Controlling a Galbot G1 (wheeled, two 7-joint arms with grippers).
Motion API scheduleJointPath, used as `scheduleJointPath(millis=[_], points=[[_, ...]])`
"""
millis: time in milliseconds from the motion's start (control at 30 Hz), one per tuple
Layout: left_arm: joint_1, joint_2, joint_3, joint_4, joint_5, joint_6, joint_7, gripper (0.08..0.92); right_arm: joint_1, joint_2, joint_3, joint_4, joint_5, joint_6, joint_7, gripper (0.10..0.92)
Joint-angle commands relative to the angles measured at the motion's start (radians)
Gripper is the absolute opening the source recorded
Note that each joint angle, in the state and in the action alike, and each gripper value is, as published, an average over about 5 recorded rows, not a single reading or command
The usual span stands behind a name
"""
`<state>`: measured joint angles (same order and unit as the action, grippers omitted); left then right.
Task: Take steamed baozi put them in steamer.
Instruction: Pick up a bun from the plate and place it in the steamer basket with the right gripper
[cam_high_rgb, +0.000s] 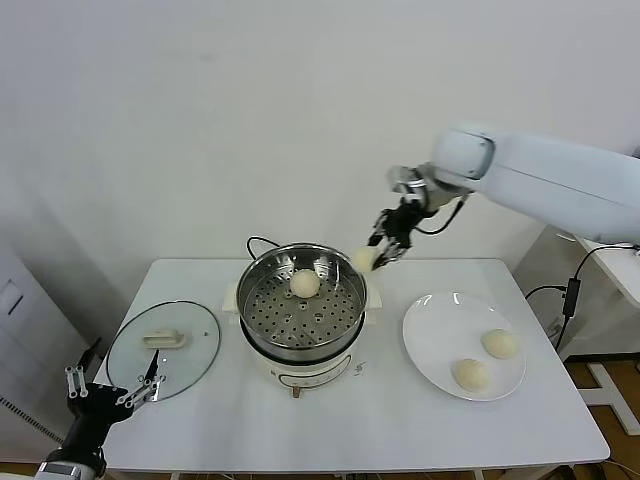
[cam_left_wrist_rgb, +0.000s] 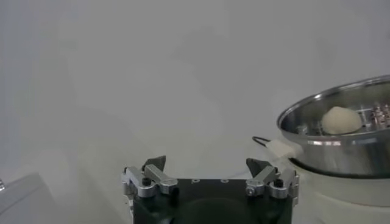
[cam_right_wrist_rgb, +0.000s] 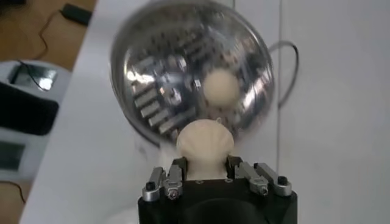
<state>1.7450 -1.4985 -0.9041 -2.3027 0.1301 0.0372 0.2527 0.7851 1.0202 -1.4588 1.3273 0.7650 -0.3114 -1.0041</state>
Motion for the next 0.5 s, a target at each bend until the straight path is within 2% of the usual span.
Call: scheduleJointPath(millis=[33,267,500], points=[[0.002,0.006,-0.005,0.0,-0.004,-0.004,0.001,0.823,-0.114,0.176,0.035,0.061,0.097,-0.151,0.139,0.425],[0.006,-0.006,-0.008,0.001,-0.007,-0.006,0.001,0.823,-0.234,0.309,0.058,-0.02,0.157,-0.269,0.335,0.433],[0.026,-0.013,-0.02,0.012,-0.01,-0.024,0.004,0.823,-0.314,0.333,0.09,-0.079,0.13,-0.323,0.496,0.433]])
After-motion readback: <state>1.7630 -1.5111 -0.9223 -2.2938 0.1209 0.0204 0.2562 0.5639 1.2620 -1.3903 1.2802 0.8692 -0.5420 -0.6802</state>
